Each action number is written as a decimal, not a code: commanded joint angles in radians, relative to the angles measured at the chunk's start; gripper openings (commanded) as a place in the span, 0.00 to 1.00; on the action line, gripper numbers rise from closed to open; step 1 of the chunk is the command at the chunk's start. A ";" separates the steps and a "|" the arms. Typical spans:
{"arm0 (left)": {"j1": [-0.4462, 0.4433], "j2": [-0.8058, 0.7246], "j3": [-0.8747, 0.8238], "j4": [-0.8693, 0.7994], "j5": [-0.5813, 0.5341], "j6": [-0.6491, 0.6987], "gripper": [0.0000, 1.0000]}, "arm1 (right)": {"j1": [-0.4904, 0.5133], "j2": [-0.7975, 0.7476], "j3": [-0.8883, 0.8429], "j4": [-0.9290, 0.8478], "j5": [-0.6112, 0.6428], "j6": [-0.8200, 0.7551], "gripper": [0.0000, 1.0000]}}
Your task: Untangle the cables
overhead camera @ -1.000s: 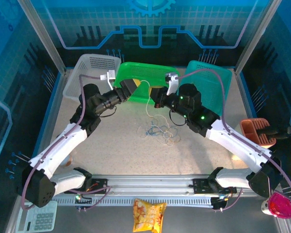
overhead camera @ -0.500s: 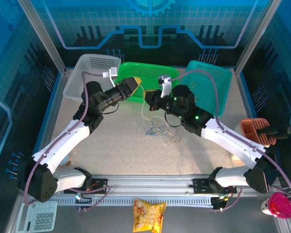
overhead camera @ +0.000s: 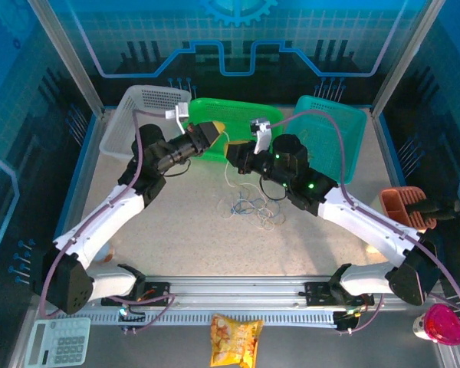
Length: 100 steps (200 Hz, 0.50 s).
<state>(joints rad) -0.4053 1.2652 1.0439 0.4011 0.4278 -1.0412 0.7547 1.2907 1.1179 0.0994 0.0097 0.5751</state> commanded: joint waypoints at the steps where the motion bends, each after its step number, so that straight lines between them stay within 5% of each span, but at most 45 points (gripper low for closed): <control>1: -0.009 0.017 0.103 0.035 0.039 0.010 0.00 | 0.018 -0.022 -0.043 0.003 0.030 -0.038 0.57; 21: -0.015 0.044 0.189 0.021 0.055 0.001 0.00 | 0.021 -0.018 -0.108 0.033 0.119 -0.087 0.66; 100: -0.023 0.139 0.525 -0.049 0.087 -0.011 0.00 | 0.010 0.052 -0.355 0.190 0.296 -0.086 0.68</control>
<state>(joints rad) -0.4240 1.3800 1.4792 0.3706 0.4850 -1.0485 0.7647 1.3201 0.8013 0.1978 0.2295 0.4889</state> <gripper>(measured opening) 0.053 0.679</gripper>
